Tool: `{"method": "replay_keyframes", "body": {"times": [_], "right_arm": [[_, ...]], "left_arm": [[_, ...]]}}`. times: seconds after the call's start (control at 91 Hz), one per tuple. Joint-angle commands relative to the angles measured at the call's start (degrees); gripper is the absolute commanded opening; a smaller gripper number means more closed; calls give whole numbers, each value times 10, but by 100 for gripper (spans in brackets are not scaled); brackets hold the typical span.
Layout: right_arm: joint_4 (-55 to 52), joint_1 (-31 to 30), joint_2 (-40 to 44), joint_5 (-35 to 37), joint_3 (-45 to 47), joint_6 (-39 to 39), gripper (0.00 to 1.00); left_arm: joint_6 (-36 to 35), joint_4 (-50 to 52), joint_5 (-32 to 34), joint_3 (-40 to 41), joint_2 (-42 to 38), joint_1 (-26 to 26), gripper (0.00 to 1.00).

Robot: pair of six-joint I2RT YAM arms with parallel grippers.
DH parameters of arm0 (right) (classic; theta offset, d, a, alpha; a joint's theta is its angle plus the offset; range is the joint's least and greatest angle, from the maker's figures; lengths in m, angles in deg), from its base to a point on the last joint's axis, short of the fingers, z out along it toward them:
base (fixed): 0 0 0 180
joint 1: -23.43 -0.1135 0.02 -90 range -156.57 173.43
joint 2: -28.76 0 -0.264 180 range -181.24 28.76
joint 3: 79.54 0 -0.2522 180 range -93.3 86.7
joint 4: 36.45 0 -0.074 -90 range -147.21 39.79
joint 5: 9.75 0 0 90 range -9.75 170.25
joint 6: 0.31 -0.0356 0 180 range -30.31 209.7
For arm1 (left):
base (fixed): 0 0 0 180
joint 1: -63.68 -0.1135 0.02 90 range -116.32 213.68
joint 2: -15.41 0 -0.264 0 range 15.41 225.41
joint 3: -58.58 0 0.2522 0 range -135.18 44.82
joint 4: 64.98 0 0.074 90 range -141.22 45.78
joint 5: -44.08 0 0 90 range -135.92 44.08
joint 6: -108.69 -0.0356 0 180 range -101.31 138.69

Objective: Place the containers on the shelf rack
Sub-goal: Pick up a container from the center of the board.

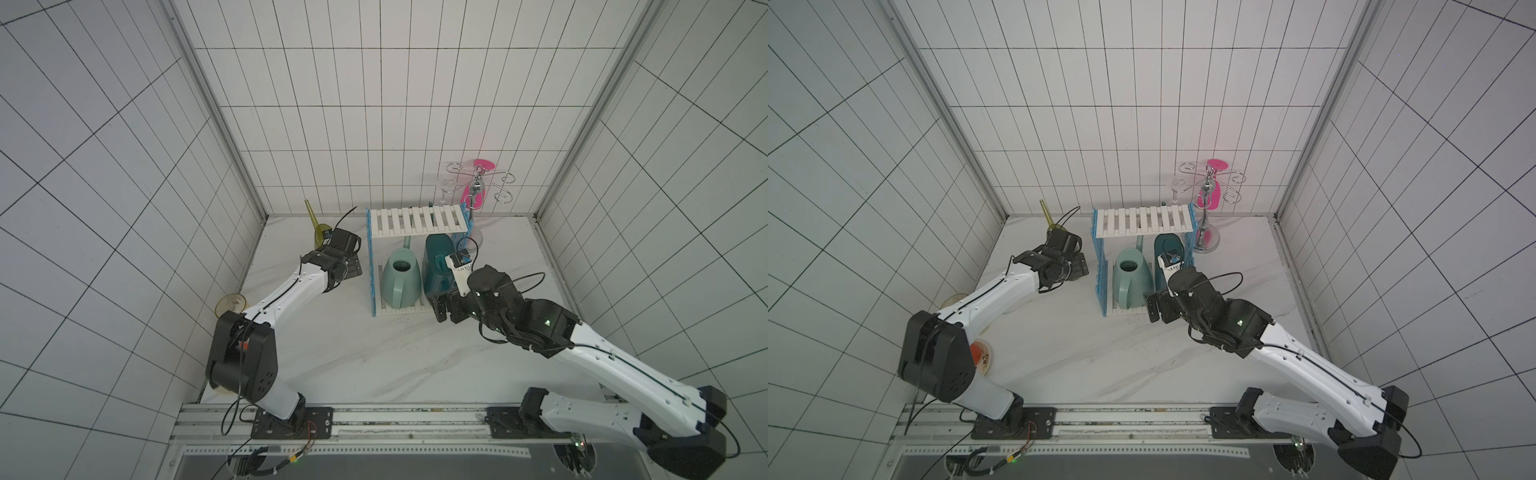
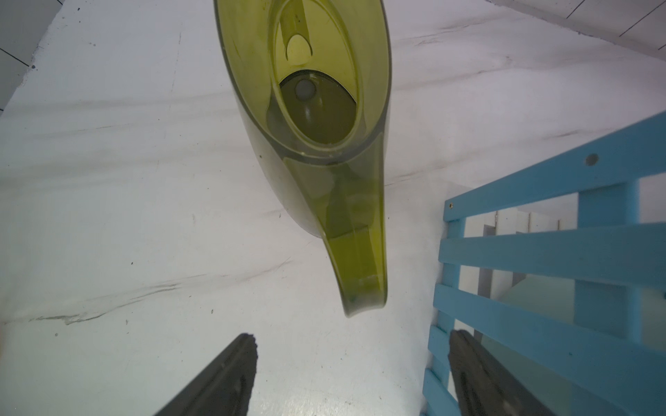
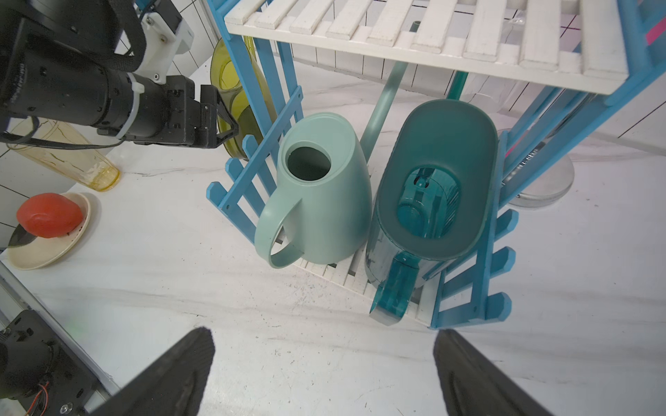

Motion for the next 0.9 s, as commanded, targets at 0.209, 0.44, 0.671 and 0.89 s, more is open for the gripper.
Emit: {"method": "replay_keyframes", "body": {"times": [0.209, 0.44, 0.671, 0.89], "right_arm": [[-8, -4, 32, 13, -1, -1, 99], [-10, -4, 31, 12, 3, -4, 99], [-13, -4, 36, 16, 8, -3, 99], [-14, -4, 42, 19, 10, -4, 99]], "left_arm": [[11, -58, -15, -32, 61, -44, 77], [8, -75, -1, -53, 95, -48, 75], [1, -83, 0, -54, 113, -59, 56], [-6, -81, -3, -49, 108, -67, 31]]}}
